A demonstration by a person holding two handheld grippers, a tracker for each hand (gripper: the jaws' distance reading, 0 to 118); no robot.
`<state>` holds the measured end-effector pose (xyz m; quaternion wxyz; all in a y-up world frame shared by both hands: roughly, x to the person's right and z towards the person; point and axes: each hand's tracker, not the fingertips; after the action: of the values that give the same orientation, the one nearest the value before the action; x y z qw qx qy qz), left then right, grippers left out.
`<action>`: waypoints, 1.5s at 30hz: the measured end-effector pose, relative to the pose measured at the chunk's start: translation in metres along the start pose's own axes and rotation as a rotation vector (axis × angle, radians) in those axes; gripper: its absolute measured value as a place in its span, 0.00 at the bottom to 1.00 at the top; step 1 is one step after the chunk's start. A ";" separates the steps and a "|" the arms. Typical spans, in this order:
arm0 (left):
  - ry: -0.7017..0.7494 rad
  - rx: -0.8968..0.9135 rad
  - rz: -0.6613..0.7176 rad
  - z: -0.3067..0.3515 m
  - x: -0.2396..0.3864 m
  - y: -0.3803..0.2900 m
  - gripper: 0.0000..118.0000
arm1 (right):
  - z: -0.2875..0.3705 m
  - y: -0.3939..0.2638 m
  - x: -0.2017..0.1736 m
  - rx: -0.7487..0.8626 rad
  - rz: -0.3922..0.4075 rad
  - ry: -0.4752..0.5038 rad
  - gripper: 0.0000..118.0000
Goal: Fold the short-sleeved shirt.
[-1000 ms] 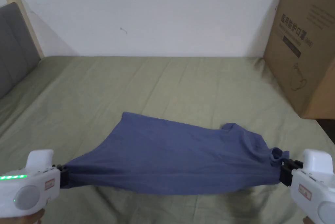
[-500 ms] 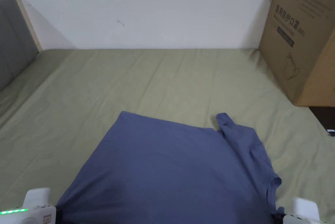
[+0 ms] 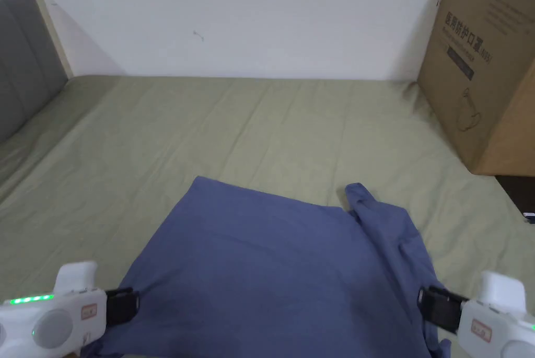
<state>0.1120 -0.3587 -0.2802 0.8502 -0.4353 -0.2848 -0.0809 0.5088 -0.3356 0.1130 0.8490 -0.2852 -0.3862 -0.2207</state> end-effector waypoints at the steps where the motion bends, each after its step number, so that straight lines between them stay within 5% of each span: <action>1: -0.008 0.042 -0.022 0.011 0.011 0.012 0.73 | 0.009 0.013 -0.005 0.044 0.013 0.011 0.85; 14: -0.071 0.629 -0.052 0.099 0.093 0.089 0.70 | 0.082 0.088 -0.072 0.483 0.154 -0.001 0.83; 16: -0.084 0.693 -0.044 0.102 0.097 0.085 0.59 | 0.085 0.086 -0.077 0.516 0.179 -0.021 0.69; 19: -0.122 0.736 -0.024 0.103 0.102 0.078 0.00 | 0.086 0.082 -0.081 0.550 0.192 -0.038 0.14; 21: -0.149 0.725 -0.025 0.101 0.104 0.076 0.00 | 0.087 0.079 -0.081 0.582 0.185 -0.042 0.00; 33: -0.156 0.542 -0.101 0.061 0.115 0.108 0.00 | 0.071 0.089 -0.081 0.568 0.188 -0.034 0.00; 45: -0.161 0.154 -0.169 -0.115 0.120 0.222 0.01 | -0.008 0.114 -0.078 0.465 0.174 -0.033 0.00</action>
<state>0.3444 -0.3012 -0.4202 0.8456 -0.3482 -0.3933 -0.0950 0.5337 -0.2440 0.0120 0.9011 -0.1178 -0.4146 -0.0472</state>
